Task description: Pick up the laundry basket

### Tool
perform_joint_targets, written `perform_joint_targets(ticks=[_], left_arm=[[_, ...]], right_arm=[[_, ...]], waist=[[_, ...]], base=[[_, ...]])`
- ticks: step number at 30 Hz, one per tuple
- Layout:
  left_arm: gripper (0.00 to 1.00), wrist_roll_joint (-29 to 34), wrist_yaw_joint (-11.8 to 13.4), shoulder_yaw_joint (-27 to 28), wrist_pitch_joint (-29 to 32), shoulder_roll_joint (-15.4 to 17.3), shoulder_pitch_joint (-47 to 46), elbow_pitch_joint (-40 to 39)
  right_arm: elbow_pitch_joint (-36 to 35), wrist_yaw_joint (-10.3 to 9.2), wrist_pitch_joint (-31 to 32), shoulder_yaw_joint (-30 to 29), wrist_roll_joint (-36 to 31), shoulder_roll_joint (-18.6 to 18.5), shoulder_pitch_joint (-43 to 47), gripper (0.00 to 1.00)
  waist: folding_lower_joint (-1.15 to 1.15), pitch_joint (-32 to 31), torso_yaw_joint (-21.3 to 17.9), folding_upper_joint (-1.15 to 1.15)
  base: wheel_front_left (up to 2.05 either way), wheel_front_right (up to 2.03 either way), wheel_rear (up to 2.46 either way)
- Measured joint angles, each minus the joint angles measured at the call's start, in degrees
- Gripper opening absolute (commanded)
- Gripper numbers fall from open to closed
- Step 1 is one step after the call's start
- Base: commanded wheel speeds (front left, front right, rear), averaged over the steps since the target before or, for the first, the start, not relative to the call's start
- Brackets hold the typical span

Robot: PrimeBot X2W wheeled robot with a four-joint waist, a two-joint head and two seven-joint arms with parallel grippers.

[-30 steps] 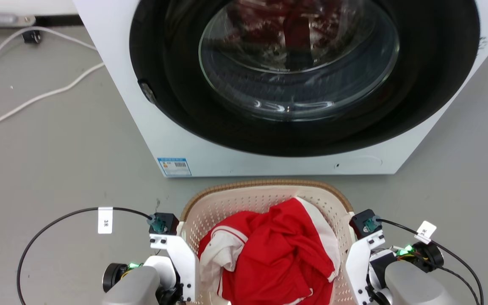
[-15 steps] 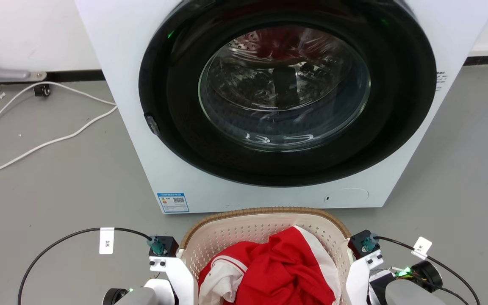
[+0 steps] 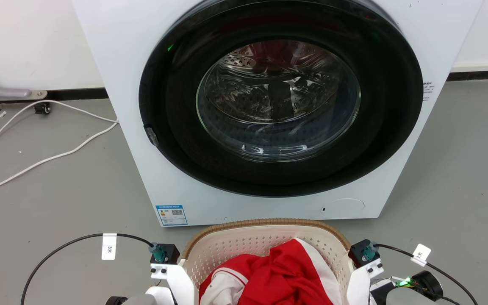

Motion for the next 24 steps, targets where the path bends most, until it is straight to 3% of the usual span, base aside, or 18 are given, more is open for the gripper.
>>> perform_joint_targets(ticks=[24], left_arm=[[0.0,-4.4,0.0,-4.1,-1.1,0.3,-0.1,0.6]], right_arm=[[0.6,0.0,-1.2,7.0,7.7,-0.5,-0.3,0.0]], waist=[[0.0,-0.5,-0.1,0.0]], base=[[0.0,0.0,0.0]])
